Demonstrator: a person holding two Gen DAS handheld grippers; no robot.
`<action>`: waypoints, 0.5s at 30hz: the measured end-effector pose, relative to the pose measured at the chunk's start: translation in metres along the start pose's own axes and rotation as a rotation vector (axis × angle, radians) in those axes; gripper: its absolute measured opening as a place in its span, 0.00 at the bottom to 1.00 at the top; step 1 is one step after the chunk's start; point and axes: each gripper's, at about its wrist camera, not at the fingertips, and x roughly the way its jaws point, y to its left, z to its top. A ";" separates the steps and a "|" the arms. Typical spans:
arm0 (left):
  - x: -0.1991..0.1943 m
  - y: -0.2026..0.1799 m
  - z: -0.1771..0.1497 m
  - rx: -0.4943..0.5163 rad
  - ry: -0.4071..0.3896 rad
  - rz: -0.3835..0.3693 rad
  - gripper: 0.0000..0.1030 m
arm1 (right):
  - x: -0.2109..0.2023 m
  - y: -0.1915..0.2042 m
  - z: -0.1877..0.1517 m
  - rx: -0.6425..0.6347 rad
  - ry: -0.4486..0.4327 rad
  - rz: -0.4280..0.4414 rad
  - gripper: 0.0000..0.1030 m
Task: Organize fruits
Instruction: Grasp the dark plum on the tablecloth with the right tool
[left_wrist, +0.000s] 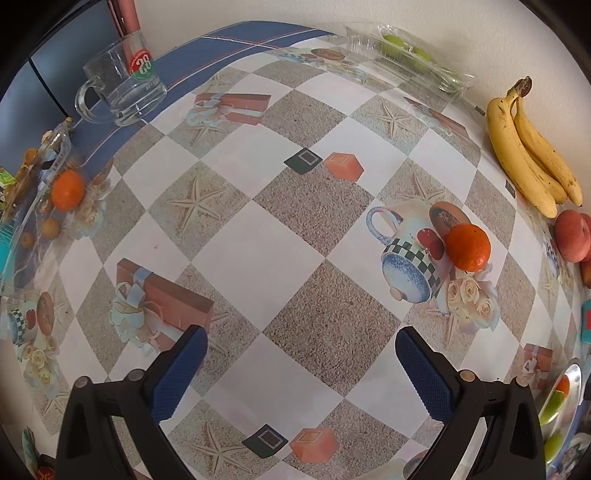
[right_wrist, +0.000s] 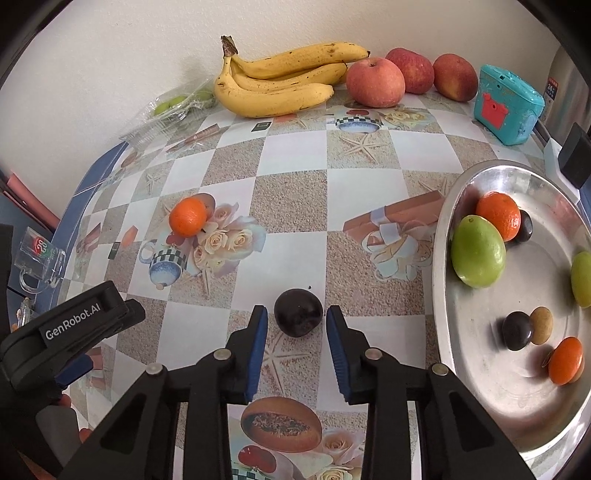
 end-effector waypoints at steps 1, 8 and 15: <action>0.000 0.000 0.000 0.000 -0.001 -0.001 1.00 | 0.000 0.000 0.000 0.000 0.000 0.002 0.31; -0.004 -0.003 0.001 0.016 -0.011 -0.016 1.00 | 0.000 -0.002 0.000 0.012 -0.001 0.014 0.24; -0.014 -0.013 0.004 0.070 -0.057 -0.044 1.00 | -0.008 0.000 0.003 0.009 -0.024 0.033 0.18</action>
